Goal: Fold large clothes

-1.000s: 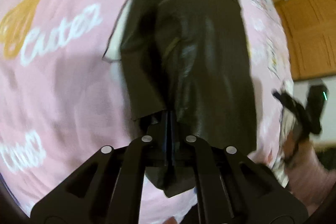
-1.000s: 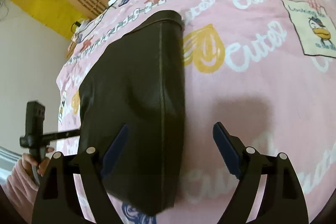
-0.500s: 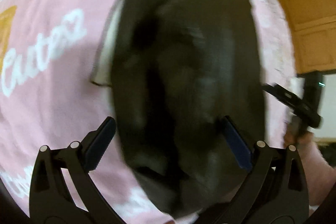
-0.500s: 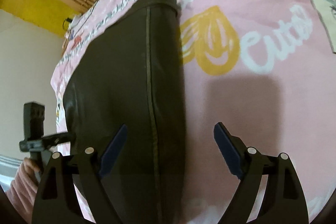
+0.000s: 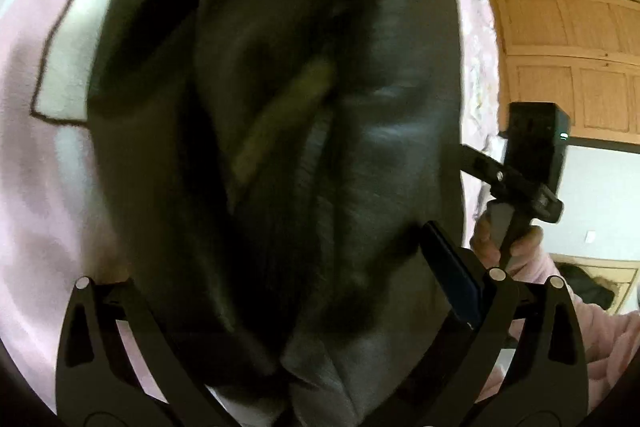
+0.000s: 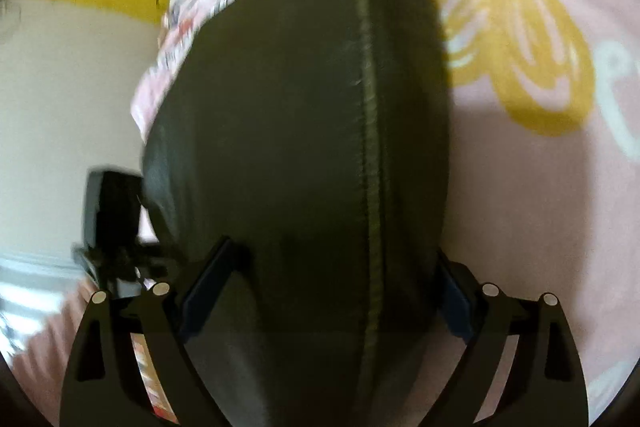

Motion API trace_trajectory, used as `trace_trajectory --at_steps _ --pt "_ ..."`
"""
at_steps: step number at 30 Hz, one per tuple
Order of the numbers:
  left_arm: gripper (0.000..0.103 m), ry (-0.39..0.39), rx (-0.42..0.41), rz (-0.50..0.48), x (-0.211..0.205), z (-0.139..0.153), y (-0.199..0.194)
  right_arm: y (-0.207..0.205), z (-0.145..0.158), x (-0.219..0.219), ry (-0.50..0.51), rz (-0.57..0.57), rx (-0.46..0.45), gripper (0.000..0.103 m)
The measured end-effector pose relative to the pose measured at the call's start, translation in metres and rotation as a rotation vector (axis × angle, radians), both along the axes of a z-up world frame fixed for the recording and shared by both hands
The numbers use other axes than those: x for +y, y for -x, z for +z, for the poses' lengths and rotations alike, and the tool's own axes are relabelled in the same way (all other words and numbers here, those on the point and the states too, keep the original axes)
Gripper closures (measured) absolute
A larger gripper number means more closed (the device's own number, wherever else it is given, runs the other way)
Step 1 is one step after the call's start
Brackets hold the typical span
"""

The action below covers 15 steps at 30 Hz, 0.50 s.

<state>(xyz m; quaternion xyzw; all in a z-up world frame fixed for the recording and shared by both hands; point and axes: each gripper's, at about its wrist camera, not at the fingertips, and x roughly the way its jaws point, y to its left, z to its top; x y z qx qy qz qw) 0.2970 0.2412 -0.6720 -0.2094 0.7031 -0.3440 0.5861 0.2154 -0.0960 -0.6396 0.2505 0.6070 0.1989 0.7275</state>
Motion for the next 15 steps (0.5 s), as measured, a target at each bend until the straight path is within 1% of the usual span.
trace_trajectory --at_steps 2,4,6,8,9,10,11,12,13,14,15 --pt "0.006 -0.019 0.0 0.003 -0.008 -0.002 -0.002 -0.002 -0.011 0.001 -0.006 0.013 0.011 0.008" --pt "0.006 -0.045 -0.02 -0.018 -0.018 -0.003 -0.001 -0.005 -0.017 0.001 -0.016 0.013 0.009 0.007" --pt "0.006 -0.046 -0.018 -0.03 -0.021 -0.005 -0.001 -0.007 -0.017 0.004 0.004 0.018 0.01 0.006" --pt "0.005 -0.05 -0.019 -0.018 -0.026 -0.007 0.001 -0.008 -0.016 0.007 0.032 0.014 0.015 0.006" --pt "0.005 -0.073 -0.047 -0.015 -0.032 -0.004 0.006 -0.008 -0.015 0.008 0.043 0.012 0.015 0.006" --pt "0.006 -0.084 -0.055 -0.009 -0.036 -0.002 0.005 -0.008 -0.014 0.01 0.057 0.011 0.013 0.007" --pt "0.007 -0.093 -0.063 0.0 -0.039 0.0 0.008 -0.006 -0.011 0.013 0.088 0.005 0.003 0.009" --pt "0.014 -0.099 -0.073 0.013 -0.042 0.003 0.012 -0.004 -0.007 0.017 0.112 0.002 -0.014 0.012" --pt "0.019 -0.09 -0.068 0.037 -0.044 0.006 0.016 -0.002 -0.003 0.021 0.133 -0.004 -0.029 0.02" --pt "0.029 -0.078 -0.064 0.055 -0.046 0.008 0.017 0.0 0.0 0.022 0.139 -0.012 -0.034 0.031" --pt "0.037 -0.053 -0.069 0.075 -0.046 0.013 0.02 0.002 0.004 0.021 0.129 -0.028 -0.032 0.037"
